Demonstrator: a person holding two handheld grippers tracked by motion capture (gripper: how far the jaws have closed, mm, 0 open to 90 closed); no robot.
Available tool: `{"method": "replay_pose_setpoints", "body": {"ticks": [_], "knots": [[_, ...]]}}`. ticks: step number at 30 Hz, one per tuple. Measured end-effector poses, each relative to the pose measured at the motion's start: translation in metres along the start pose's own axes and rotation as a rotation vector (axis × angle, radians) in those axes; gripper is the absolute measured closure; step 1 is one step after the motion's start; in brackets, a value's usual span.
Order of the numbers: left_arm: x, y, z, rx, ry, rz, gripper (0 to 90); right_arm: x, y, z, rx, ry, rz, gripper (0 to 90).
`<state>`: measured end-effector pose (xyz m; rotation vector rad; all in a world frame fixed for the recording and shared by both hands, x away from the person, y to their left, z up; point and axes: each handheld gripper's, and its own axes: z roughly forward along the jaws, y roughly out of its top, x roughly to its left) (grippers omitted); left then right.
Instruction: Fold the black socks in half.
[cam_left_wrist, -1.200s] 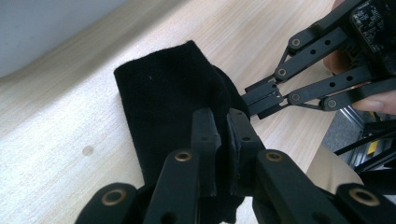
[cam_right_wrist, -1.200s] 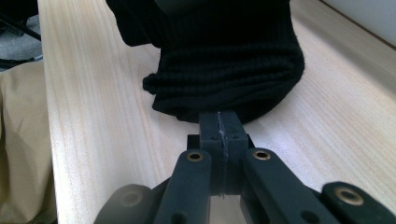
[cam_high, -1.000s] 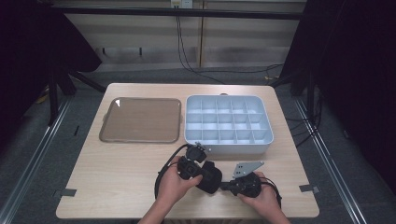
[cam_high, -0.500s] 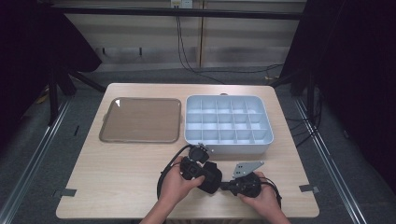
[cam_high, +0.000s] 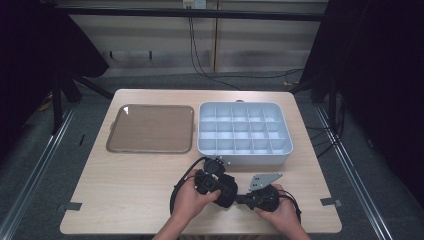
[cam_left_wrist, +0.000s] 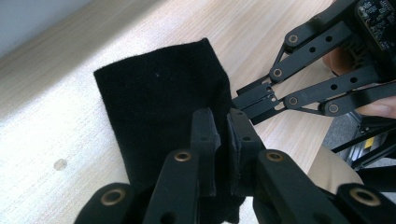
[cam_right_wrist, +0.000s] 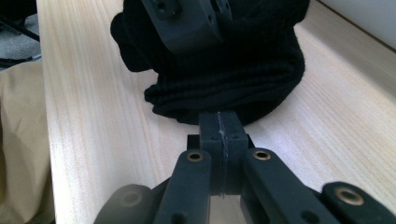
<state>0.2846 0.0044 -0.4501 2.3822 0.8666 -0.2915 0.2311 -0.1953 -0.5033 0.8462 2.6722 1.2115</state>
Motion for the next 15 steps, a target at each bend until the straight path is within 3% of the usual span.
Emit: {"method": "replay_pose_setpoints", "body": {"ticks": [15], "knots": [[-0.0010,0.0004,0.0070,0.003,0.005,-0.005,81.9,-0.0004,-0.0005,0.0001,-0.004,-0.002,-0.013,90.0]]}}
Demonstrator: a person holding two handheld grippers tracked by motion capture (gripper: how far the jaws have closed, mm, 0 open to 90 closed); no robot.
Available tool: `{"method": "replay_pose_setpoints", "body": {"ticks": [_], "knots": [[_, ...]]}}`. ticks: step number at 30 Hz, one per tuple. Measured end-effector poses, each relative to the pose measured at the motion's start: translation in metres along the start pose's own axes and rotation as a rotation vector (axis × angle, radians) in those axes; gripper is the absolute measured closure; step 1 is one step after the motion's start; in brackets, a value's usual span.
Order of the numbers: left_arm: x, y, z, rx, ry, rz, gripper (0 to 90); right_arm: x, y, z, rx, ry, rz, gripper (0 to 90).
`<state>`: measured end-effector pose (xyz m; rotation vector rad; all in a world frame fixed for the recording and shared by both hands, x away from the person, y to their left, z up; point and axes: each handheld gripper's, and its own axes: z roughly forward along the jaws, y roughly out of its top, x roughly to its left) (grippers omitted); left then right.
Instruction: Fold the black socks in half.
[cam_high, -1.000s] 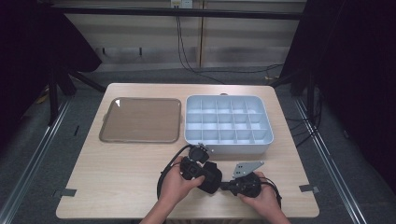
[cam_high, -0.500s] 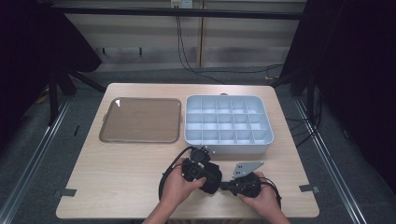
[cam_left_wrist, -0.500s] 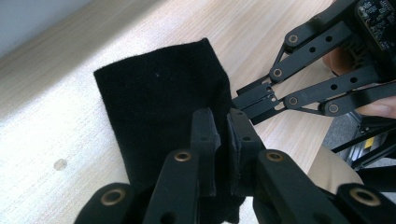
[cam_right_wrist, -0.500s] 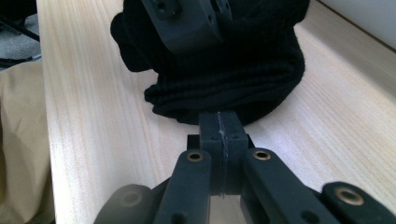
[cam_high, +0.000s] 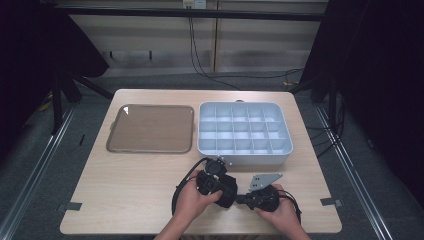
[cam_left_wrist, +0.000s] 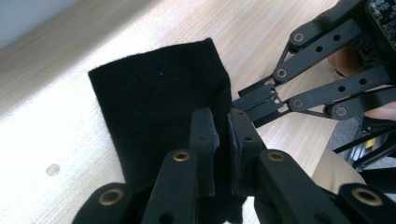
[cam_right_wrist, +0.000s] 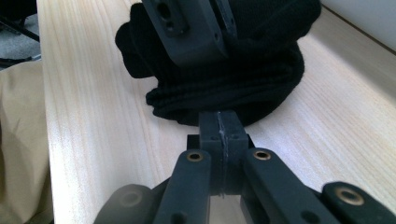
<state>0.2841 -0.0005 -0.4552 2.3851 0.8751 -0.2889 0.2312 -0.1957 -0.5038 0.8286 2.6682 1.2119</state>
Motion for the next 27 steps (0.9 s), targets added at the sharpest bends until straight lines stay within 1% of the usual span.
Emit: {"method": "replay_pose_setpoints", "body": {"ticks": [1,4,7,9,10,12,13,15,18,19,20,21,23,25,26,27], "knots": [[0.000,0.000,0.000,0.010,0.002,0.004,81.9,0.000,0.000,0.000,0.000,0.000,0.002,90.0],[0.000,0.000,0.002,0.007,0.004,-0.001,81.7,0.001,0.001,0.000,0.004,-0.002,0.001,90.0],[0.000,0.000,0.003,0.007,0.009,-0.004,81.7,0.002,0.002,-0.001,0.016,-0.009,-0.018,89.8],[0.000,0.001,0.004,0.013,0.015,-0.004,81.7,0.002,0.001,-0.001,0.019,-0.010,-0.013,89.2],[-0.001,0.001,0.004,0.015,0.023,-0.002,81.7,0.002,0.001,-0.001,0.019,-0.010,-0.015,89.2],[-0.002,0.001,0.005,0.023,0.030,0.021,81.7,0.002,0.001,-0.002,0.023,-0.010,-0.014,89.1],[-0.003,0.002,0.005,0.023,0.042,0.025,81.7,0.002,0.002,-0.002,0.022,-0.011,-0.017,89.0],[-0.003,0.002,0.006,0.024,0.044,0.025,81.8,0.002,0.001,-0.003,0.022,-0.010,-0.014,88.9],[-0.003,0.002,0.008,0.024,0.053,0.023,81.9,0.000,0.001,-0.004,0.029,-0.023,-0.021,88.8],[-0.004,0.003,0.008,0.034,0.059,0.034,81.9,0.000,0.000,-0.005,0.031,-0.026,-0.021,88.7],[-0.004,0.003,0.008,0.032,0.062,0.036,81.9,-0.001,0.000,-0.006,0.029,-0.024,-0.019,88.8],[-0.004,0.002,0.008,0.031,0.065,0.040,81.9,-0.001,0.000,-0.007,0.029,-0.032,-0.019,88.7],[-0.004,0.002,0.009,0.032,0.069,0.044,82.0,-0.003,-0.001,-0.009,0.023,-0.031,-0.012,88.8],[-0.004,0.002,0.009,0.031,0.069,0.043,82.1,-0.003,-0.002,-0.010,0.028,-0.037,-0.007,88.8],[-0.004,0.002,0.010,0.026,0.069,0.040,82.1,-0.003,-0.002,-0.010,0.033,-0.041,-0.009,88.8],[-0.004,0.002,0.010,0.032,0.070,0.042,82.1,-0.003,-0.002,-0.010,0.034,-0.045,-0.012,88.8]]}}
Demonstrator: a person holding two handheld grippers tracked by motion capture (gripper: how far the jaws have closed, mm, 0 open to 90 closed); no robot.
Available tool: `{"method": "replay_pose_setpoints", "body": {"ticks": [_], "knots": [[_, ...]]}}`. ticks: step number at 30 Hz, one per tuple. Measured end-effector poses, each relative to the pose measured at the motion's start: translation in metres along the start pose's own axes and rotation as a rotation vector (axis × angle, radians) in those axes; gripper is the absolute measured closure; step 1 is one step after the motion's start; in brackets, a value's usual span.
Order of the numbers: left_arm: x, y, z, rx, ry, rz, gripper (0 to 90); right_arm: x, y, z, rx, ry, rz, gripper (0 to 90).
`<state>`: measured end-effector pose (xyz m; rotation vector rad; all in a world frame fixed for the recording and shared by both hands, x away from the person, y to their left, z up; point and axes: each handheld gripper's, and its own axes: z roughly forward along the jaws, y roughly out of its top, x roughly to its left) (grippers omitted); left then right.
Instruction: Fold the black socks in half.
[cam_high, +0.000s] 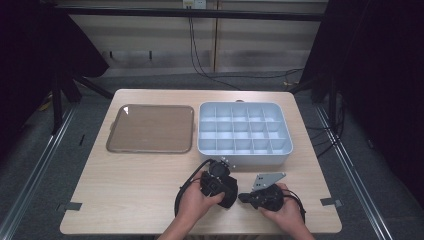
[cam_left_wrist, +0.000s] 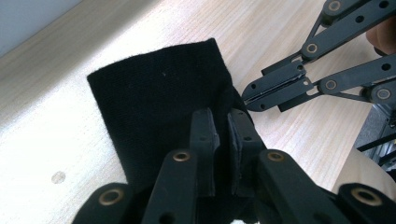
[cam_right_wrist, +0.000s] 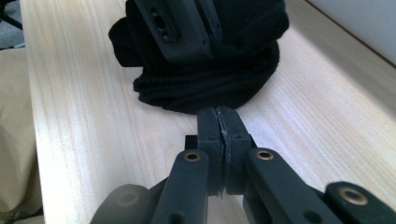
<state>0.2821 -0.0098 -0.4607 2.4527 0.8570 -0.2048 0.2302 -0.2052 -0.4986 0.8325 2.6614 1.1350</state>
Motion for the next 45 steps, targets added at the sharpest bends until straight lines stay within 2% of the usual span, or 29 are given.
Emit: {"method": "replay_pose_setpoints", "body": {"ticks": [7,15,21,24,29,45], "knots": [[0.000,-0.001,0.002,-0.009,-0.004,-0.006,82.3,-0.002,0.000,-0.002,-0.005,-0.010,0.008,88.8],[-0.005,0.000,0.003,0.009,0.026,0.013,82.8,-0.004,-0.001,-0.004,-0.011,-0.018,0.016,88.8],[-0.003,-0.002,0.003,-0.013,0.009,0.006,82.6,-0.004,-0.001,-0.005,-0.011,-0.018,0.019,88.8],[-0.001,-0.004,0.001,-0.010,-0.013,0.002,82.3,-0.004,-0.001,-0.005,-0.014,-0.016,0.018,88.8],[0.003,-0.007,-0.001,-0.037,-0.059,-0.014,80.4,-0.004,-0.001,-0.005,-0.014,-0.011,0.016,88.8],[0.003,-0.004,-0.008,-0.027,-0.080,0.002,73.2,-0.005,-0.001,-0.005,-0.018,-0.009,0.019,89.0]]}}
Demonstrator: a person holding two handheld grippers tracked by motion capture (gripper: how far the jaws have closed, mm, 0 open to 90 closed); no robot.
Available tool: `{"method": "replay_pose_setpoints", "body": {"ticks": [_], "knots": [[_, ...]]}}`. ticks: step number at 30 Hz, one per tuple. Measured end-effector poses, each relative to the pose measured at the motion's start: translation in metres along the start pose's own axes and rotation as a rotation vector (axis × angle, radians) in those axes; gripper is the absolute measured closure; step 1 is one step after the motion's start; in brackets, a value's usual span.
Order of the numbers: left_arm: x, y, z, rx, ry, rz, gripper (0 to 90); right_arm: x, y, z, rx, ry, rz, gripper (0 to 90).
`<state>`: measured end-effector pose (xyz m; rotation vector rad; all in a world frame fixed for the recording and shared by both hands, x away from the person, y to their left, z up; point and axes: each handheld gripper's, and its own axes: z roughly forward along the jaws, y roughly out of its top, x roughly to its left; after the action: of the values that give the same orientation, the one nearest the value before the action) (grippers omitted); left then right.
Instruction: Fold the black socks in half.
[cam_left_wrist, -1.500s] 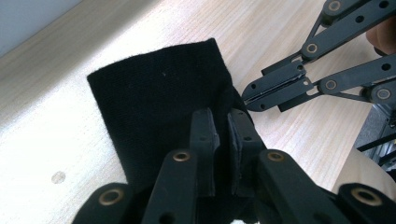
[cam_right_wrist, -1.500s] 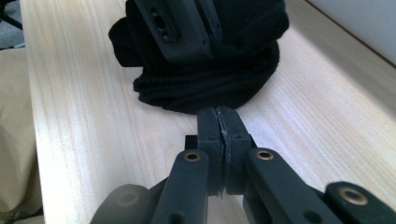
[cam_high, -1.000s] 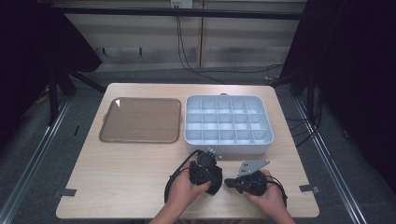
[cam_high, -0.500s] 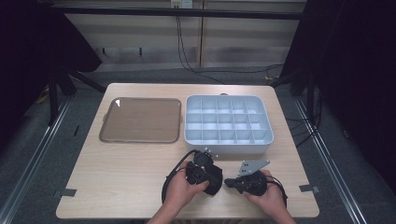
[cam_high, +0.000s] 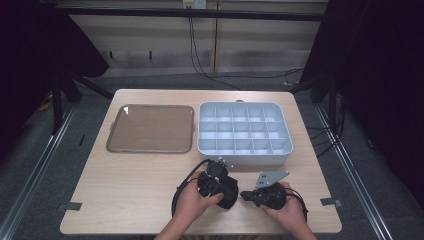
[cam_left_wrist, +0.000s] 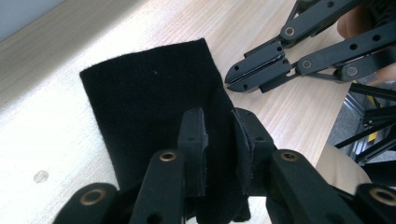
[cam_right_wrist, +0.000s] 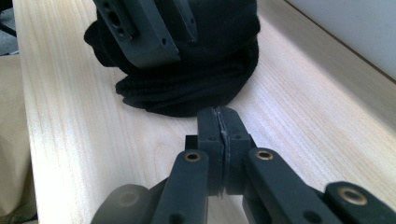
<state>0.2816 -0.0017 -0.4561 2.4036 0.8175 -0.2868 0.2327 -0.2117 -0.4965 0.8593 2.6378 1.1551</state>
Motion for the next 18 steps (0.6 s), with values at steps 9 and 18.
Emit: {"method": "replay_pose_setpoints", "body": {"ticks": [9,18], "knots": [[0.0000,0.0015,-0.0055,-0.006,-0.001,-0.013,71.6,0.0009,0.0007,0.0006,0.003,0.003,0.004,88.9],[0.0014,0.0030,-0.0089,-0.007,-0.001,-0.023,70.5,0.0000,0.0007,0.0000,-0.003,0.003,0.012,88.9]]}}
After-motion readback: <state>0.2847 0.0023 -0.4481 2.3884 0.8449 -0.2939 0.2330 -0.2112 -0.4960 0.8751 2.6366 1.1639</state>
